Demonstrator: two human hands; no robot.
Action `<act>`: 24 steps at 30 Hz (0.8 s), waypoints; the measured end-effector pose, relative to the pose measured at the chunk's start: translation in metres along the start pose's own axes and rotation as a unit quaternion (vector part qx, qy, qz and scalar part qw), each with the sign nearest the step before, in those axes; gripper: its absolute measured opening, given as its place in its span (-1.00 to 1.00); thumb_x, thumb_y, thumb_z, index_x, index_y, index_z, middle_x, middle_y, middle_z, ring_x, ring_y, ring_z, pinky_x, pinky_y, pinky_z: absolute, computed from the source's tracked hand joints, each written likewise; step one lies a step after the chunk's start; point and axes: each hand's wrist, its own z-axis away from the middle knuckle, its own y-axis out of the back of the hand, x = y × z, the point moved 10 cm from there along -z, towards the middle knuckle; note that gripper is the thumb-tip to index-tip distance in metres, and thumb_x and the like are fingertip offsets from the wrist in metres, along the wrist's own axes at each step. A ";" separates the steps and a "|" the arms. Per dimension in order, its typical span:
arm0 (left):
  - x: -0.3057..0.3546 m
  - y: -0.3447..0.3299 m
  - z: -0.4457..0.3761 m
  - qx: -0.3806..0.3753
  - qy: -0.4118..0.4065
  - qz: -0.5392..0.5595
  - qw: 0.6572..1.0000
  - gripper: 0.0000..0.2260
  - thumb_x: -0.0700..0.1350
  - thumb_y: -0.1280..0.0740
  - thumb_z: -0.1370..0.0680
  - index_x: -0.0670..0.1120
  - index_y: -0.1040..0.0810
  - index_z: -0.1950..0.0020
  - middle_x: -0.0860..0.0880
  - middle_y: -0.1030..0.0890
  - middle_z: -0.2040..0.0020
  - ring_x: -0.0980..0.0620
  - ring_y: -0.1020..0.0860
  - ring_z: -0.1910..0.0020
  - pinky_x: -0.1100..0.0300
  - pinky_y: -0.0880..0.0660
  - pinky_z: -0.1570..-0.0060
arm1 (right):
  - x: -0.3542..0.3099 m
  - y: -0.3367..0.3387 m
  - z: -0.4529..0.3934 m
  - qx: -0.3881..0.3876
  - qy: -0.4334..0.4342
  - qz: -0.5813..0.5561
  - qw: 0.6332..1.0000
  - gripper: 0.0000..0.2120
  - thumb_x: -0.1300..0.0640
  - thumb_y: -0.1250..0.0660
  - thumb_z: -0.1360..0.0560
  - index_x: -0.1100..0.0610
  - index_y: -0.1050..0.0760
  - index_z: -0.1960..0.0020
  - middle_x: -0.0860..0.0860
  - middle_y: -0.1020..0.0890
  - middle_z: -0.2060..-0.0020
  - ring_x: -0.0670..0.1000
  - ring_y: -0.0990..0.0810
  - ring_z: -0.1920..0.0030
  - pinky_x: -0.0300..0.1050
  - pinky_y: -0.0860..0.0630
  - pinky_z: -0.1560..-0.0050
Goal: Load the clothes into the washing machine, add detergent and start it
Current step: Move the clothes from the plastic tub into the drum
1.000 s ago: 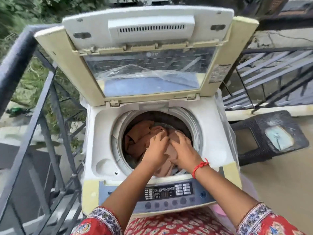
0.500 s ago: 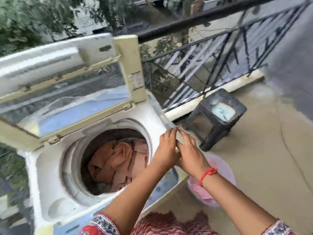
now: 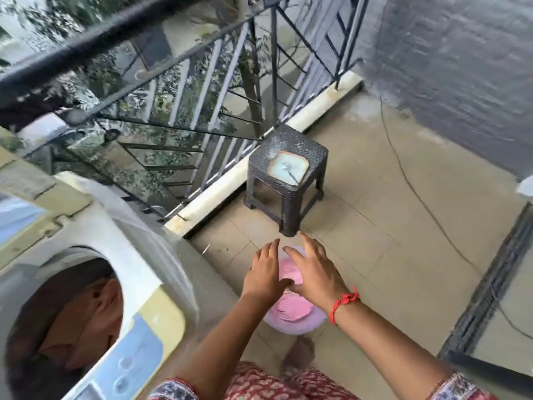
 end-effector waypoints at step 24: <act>-0.167 -0.320 -0.169 -0.236 -0.012 -0.217 0.947 -0.16 0.11 -0.43 -0.45 -0.07 -0.01 -0.54 -0.04 -0.21 -0.50 -0.11 -0.18 -0.47 -0.05 -0.44 -0.22 | 0.198 -0.341 -0.092 -0.230 -0.114 0.028 0.966 -0.04 -0.25 -0.45 -0.33 -0.15 0.04 -0.53 0.04 0.15 -0.55 0.22 0.14 -0.54 0.29 -0.22 -0.40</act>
